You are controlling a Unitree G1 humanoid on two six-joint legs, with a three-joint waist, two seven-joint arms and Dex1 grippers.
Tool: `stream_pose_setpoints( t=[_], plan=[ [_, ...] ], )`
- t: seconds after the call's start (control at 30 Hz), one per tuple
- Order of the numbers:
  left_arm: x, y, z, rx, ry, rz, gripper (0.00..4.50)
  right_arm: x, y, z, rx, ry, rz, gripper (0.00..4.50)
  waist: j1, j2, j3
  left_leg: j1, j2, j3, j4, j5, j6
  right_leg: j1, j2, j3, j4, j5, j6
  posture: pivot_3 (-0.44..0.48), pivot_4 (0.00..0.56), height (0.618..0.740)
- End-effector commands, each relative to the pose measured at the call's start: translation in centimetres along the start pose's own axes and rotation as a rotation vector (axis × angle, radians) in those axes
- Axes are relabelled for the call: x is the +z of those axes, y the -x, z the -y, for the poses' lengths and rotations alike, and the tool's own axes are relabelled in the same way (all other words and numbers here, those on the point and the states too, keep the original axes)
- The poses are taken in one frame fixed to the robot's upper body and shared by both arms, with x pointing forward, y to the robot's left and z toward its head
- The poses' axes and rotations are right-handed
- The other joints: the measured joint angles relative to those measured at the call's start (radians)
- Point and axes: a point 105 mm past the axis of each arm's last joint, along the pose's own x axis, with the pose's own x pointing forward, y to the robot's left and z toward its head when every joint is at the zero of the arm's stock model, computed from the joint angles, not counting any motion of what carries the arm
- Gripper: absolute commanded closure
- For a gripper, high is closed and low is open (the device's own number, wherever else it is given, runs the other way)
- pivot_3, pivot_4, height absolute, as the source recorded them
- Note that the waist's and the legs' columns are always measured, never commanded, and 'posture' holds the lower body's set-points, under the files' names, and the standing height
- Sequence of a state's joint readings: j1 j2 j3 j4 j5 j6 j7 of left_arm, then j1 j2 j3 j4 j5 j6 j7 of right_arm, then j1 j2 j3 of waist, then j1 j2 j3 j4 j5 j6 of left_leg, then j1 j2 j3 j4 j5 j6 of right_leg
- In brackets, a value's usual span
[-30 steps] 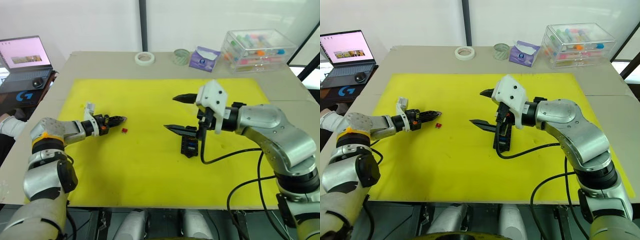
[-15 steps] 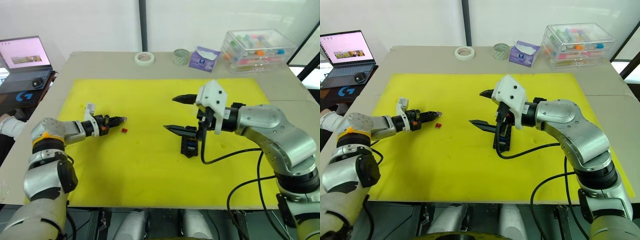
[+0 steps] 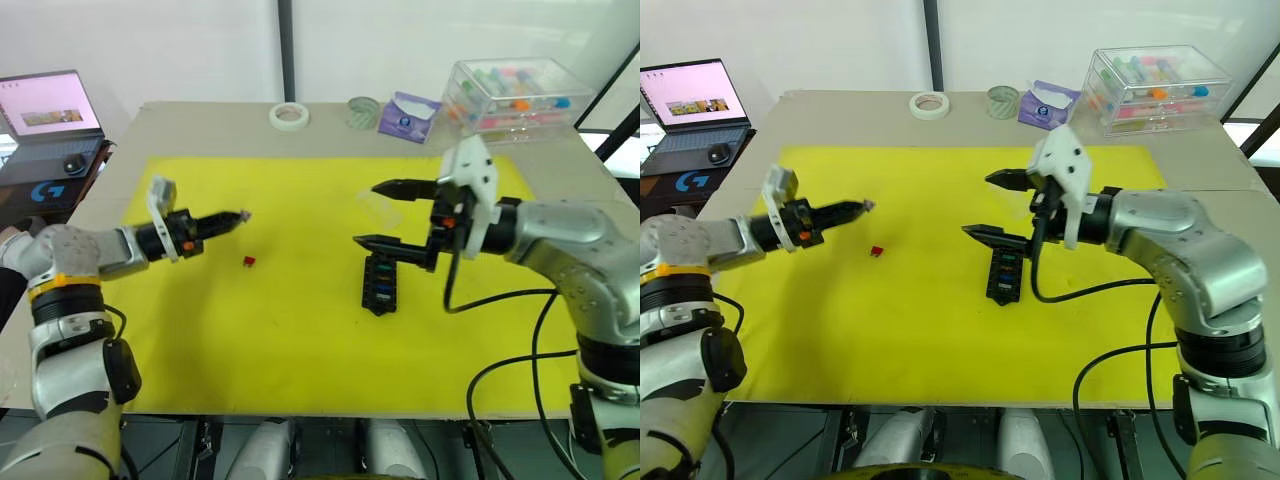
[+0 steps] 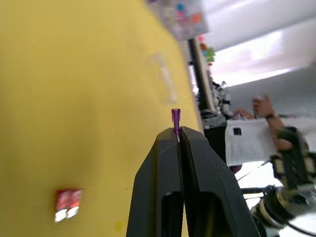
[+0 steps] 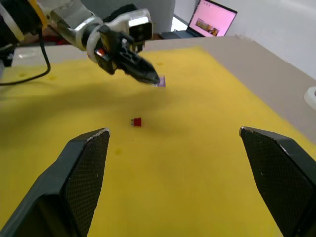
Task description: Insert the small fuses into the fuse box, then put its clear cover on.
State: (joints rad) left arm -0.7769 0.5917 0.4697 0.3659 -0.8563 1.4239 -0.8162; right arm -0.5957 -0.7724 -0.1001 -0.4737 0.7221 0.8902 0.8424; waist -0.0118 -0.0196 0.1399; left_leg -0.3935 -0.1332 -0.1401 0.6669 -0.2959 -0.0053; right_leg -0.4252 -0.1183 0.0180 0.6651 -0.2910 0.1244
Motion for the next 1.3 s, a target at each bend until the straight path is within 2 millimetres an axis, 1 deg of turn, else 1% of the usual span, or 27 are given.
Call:
stream_pose_setpoints(
  t=[0.03,0.07,0.13,0.2,0.27,0.33,0.4,0.47,0.5,0.53,0.6,0.67,0.8,0.9,0.93,1.07,1.3],
  plan=[
    [0.3,-0.8,4.3,-0.136,-0.241,0.001,4.48,1.1,1.1,0.4,0.012,-0.058,0.05,0.0,-0.001,0.0,0.0,0.0,0.0,0.0,0.0,0.0,0.0,0.0,0.0,0.0,0.0,0.0,0.0,0.0,0.15,0.74],
    [0.1,-1.3,5.1,-0.164,-0.255,-0.016,4.48,1.2,1.2,0.5,0.017,-0.086,0.061,0.0,-0.001,0.0,0.0,0.0,0.0,0.0,0.0,0.0,0.0,0.0,0.0,0.0,0.0,0.0,0.0,0.0,0.15,0.74],
    [-0.4,-1.9,6.3,-0.184,-0.359,-0.03,4.48,1.3,1.3,0.8,0.012,-0.1,0.067,0.0,0.0,0.0,0.0,0.0,0.0,0.0,0.0,0.0,0.0,0.0,0.0,0.0,0.0,0.0,0.0,0.0,0.15,0.74],
    [-1.7,-2.7,7.4,-0.236,-0.445,-0.077,4.48,1.0,1.1,0.7,0.025,-0.121,0.052,0.0,-0.002,0.0,0.0,0.0,0.0,0.0,0.0,0.0,0.0,0.0,0.0,0.0,-0.001,0.0,0.0,0.0,0.15,0.74],
    [-2.2,-3.2,7.8,-0.259,-0.481,-0.082,4.48,1.0,1.0,0.6,0.036,-0.135,0.052,0.0,-0.001,0.0,0.0,0.0,0.0,0.001,-0.001,0.0,0.0,0.0,0.0,0.0,-0.001,0.0,0.0,0.0,0.15,0.74],
    [-2.8,-3.6,8.0,-0.271,-0.555,-0.09,4.48,1.3,0.8,0.7,0.033,-0.158,0.078,0.0,-0.001,0.0,0.0,0.0,0.001,0.001,-0.001,0.0,0.0,0.0,0.0,0.0,-0.001,0.0,0.0,0.0,0.15,0.74],
    [-4.2,-4.4,8.3,-0.309,-0.674,-0.134,4.48,1.8,0.5,0.4,0.06,-0.18,0.1,0.0,-0.002,0.0,0.0,0.0,0.001,0.001,-0.001,0.0,0.0,0.0,0.0,0.0,-0.001,0.0,0.0,0.0,0.15,0.74],
    [-5.1,-4.9,9.0,-0.368,-0.732,-0.152,4.48,2.1,0.3,0.1,0.083,-0.189,0.108,0.0,-0.001,0.0,0.0,0.0,0.001,0.001,-0.001,0.0,0.0,0.0,0.0,0.0,-0.002,0.0,0.0,0.0,0.15,0.74],
    [-5.4,-5.0,9.2,-0.392,-0.752,-0.156,4.5,2.1,0.2,0.0,0.094,-0.191,0.108,0.42,0.001,0.0,0.0,0.0,0.001,0.001,-0.001,0.0,0.0,0.0,0.0,0.0,-0.002,0.0,0.0,0.0,0.15,0.74],
    [-5.5,-5.1,9.3,-0.409,-0.777,-0.156,4.5,2.1,0.2,-0.2,0.106,-0.191,0.104,0.61,0.002,0.0,0.0,0.0,0.001,0.001,-0.001,0.0,0.0,0.0,0.0,0.0,-0.002,0.0,0.0,0.0,0.15,0.74],
    [-5.7,-5.4,9.5,-0.429,-0.815,-0.149,4.5,2.0,-0.1,-0.4,0.113,-0.19,0.1,1.28,0.002,0.0,0.0,0.0,0.001,0.001,0.0,0.0,0.0,0.001,0.0,0.0,-0.002,0.0,0.0,0.0,0.15,0.74],
    [-5.7,-5.6,9.7,-0.453,-0.813,-0.135,4.5,2.0,-0.3,-0.6,0.119,-0.195,0.102,1.92,0.001,0.0,0.0,0.0,0.001,0.001,0.0,0.0,0.0,0.001,0.0,0.0,-0.002,0.0,0.0,0.0,0.15,0.74],
    [-5.6,-6.1,10.0,-0.472,-0.838,-0.116,4.5,1.9,-0.7,-0.9,0.141,-0.201,0.102,1.92,0.001,0.0,0.0,0.0,0.001,0.001,0.0,0.0,0.0,0.001,0.0,0.0,-0.002,0.0,0.0,0.0,0.15,0.74],
    [-5.9,-6.4,10.0,-0.486,-0.859,-0.12,4.5,1.7,-1.2,-0.9,0.138,-0.205,0.105,2.46,0.0,0.0,0.0,0.0,0.001,0.001,0.0,0.0,0.0,0.001,0.0,0.0,-0.002,0.0,0.0,0.0,0.15,0.74],
    [-5.9,-6.5,10.0,-0.489,-0.859,-0.12,4.5,1.7,-1.3,-1.0,0.143,-0.205,0.103,2.74,0.0,0.0,0.0,0.0,0.001,0.001,0.0,0.0,0.0,0.001,0.0,0.0,-0.002,0.0,0.0,0.0,0.15,0.74],
    [-6.0,-6.6,10.1,-0.496,-0.87,-0.115,4.5,1.7,-1.5,-1.5,0.166,-0.207,0.103,2.74,0.001,0.0,0.0,0.0,0.001,0.001,0.0,0.0,0.0,0.001,0.0,0.0,-0.002,0.0,0.0,0.0,0.15,0.74],
    [-6.3,-6.7,10.0,-0.507,-0.891,-0.119,4.5,1.8,-1.9,-1.7,0.184,-0.213,0.105,2.74,0.0,0.0,0.0,0.0,0.001,0.001,0.0,0.0,0.0,0.001,0.0,0.0,-0.002,0.0,0.0,0.0,0.15,0.74]
  ],
)
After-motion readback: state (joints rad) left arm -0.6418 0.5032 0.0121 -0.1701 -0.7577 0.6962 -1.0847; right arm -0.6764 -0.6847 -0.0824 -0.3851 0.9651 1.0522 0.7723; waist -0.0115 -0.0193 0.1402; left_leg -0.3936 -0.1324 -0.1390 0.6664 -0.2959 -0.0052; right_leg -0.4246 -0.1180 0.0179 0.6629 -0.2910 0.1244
